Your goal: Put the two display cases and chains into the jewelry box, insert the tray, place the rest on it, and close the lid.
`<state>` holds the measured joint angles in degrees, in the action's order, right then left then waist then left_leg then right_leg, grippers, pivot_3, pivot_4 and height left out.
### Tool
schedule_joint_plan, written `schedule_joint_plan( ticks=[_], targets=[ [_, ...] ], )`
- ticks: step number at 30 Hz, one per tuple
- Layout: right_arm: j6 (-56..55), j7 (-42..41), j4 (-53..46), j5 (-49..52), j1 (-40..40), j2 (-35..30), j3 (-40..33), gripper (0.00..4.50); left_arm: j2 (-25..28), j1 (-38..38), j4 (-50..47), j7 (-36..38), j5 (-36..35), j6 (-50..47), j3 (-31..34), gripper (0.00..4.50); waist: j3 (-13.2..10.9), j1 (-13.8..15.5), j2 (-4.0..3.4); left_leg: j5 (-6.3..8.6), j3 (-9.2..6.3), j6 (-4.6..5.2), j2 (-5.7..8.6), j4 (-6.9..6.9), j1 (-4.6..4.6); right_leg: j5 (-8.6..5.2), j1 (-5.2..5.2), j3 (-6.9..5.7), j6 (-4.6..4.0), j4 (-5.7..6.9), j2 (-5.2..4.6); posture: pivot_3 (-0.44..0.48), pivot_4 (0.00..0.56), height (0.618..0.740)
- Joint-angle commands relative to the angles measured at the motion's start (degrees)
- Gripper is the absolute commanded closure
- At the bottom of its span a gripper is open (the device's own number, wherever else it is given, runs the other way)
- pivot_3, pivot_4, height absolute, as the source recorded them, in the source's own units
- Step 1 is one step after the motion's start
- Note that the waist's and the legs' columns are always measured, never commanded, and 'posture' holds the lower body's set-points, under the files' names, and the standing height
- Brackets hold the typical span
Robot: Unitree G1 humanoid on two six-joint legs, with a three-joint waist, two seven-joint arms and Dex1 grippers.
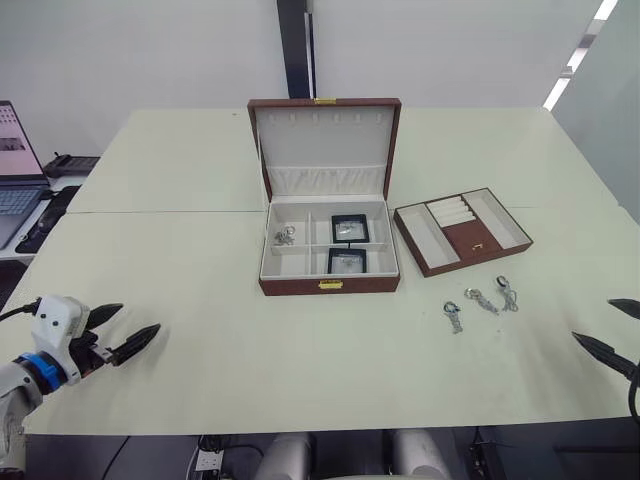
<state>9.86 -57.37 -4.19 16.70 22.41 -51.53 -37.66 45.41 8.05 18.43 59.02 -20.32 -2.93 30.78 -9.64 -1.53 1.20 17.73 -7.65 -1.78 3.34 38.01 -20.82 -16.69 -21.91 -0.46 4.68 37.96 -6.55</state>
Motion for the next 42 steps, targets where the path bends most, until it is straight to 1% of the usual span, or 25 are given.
schedule_joint_plan(
  ticks=[1,6,11,13,17,20,22,25,29,33,35,38,42],
  targets=[
    [-2.0,1.3,1.2,-0.4,-1.7,-0.1,-0.9,0.0,0.6,0.9,0.0,-1.3,-1.0,2.0,2.7,0.04,0.0,0.0,-0.02,0.0,0.0,0.0,-0.01,-0.01,0.01,0.0,0.0,0.0,0.0,0.0,0.0,0.0,0.15,0.74],
    [-1.7,0.9,1.4,-0.2,-3.4,-1.2,-0.2,0.0,-1.3,2.5,-3.7,-1.8,-2.7,1.0,2.4,0.04,0.1,0.0,-0.11,0.0,0.0,0.0,-0.01,-0.01,0.01,0.0,0.01,0.0,0.0,0.0,-0.01,0.0,0.15,0.74],
    [-0.7,0.7,-0.2,0.7,-3.4,-1.1,-0.6,0.0,-1.4,6.2,-8.5,0.4,-4.3,-0.4,1.4,0.04,0.1,0.0,-0.13,0.0,-0.01,0.0,-0.03,-0.02,0.0,0.0,0.04,-0.02,0.0,-0.03,-0.05,0.0,0.15,0.74],
    [-0.1,1.0,-1.0,1.4,-3.6,-0.7,-0.6,0.0,-0.7,7.1,-10.9,2.4,-5.1,-1.1,0.7,0.04,0.1,0.0,-0.14,0.02,-0.02,0.03,-0.03,-0.02,0.03,0.0,0.1,-0.04,0.0,-0.03,-0.05,0.0,0.15,0.74],
    [1.9,1.1,-3.3,3.0,-4.0,0.0,-0.4,0.0,0.6,8.6,-18.9,8.1,-7.4,-2.2,-1.8,0.04,0.1,0.0,-0.15,0.02,-0.02,0.03,-0.03,-0.01,0.04,0.0,0.14,-0.05,0.0,-0.05,-0.09,0.0,0.15,0.74],
    [3.7,1.2,-5.7,4.4,-3.6,0.5,-0.3,0.0,1.1,9.1,-25.9,11.5,-10.7,-4.6,-4.0,0.04,0.1,0.0,-0.21,0.02,-0.03,0.03,-0.09,-0.01,0.04,0.0,0.17,-0.06,0.0,-0.07,-0.1,0.0,0.15,0.74],
    [5.7,1.2,-7.9,5.8,-3.2,1.1,-0.3,0.0,1.2,8.6,-29.9,13.9,-12.3,-4.3,-5.8,0.04,0.2,0.0,-0.3,0.02,-0.02,0.03,-0.09,-0.01,0.04,0.0,0.18,-0.05,0.0,-0.09,-0.1,0.0,0.15,0.74],
    [9.4,2.3,-11.1,8.3,-3.4,2.1,-0.6,0.0,1.1,6.9,-35.3,15.7,-15.6,-6.1,-8.1,0.04,0.2,0.1,-0.32,0.02,-0.02,0.03,-0.08,-0.02,0.04,0.0,0.19,-0.06,-0.01,-0.09,-0.1,0.0,0.15,0.74],
    [11.2,4.3,-14.4,9.2,-4.0,3.6,-0.3,0.0,0.8,1.8,-40.3,16.9,-19.3,-8.1,-11.9,0.04,0.2,0.1,-0.36,0.02,-0.04,0.03,-0.04,0.0,0.04,0.0,0.22,-0.08,0.0,-0.1,-0.1,0.0,0.15,0.74],
    [13.0,8.5,-16.3,8.0,-5.1,5.7,2.0,0.0,0.7,-3.1,-43.3,16.9,-21.3,-10.4,-15.9,0.04,0.2,0.1,-0.39,0.01,-0.03,0.02,0.01,0.0,0.05,0.0,0.23,-0.09,-0.01,-0.1,-0.08,0.0,0.15,0.74],
    [13.3,11.0,-16.5,6.2,-5.8,6.5,4.1,0.0,0.5,-4.2,-44.2,16.3,-21.5,-11.3,-17.1,0.04,0.2,0.0,-0.4,-0.01,-0.02,-0.02,0.02,0.0,0.07,0.0,0.23,-0.08,-0.01,-0.1,-0.07,0.0,0.15,0.74],
    [14.2,16.5,-15.4,2.7,-8.2,8.2,7.8,0.0,-0.8,-5.6,-45.0,13.4,-21.5,-12.8,-18.3,0.04,0.2,-0.1,-0.43,-0.02,-0.01,-0.04,0.04,-0.01,0.08,0.0,0.22,-0.06,-0.01,-0.1,-0.03,0.0,0.15,0.74],
    [15.4,20.0,-13.2,0.0,-10.5,9.3,11.3,0.0,-1.9,-5.8,-45.6,12.4,-21.2,-12.8,-19.0,0.04,0.3,0.0,-0.46,-0.03,-0.01,-0.04,0.06,-0.01,0.08,-0.01,0.21,-0.05,-0.01,-0.09,-0.03,0.0,0.15,0.74]
  ],
)
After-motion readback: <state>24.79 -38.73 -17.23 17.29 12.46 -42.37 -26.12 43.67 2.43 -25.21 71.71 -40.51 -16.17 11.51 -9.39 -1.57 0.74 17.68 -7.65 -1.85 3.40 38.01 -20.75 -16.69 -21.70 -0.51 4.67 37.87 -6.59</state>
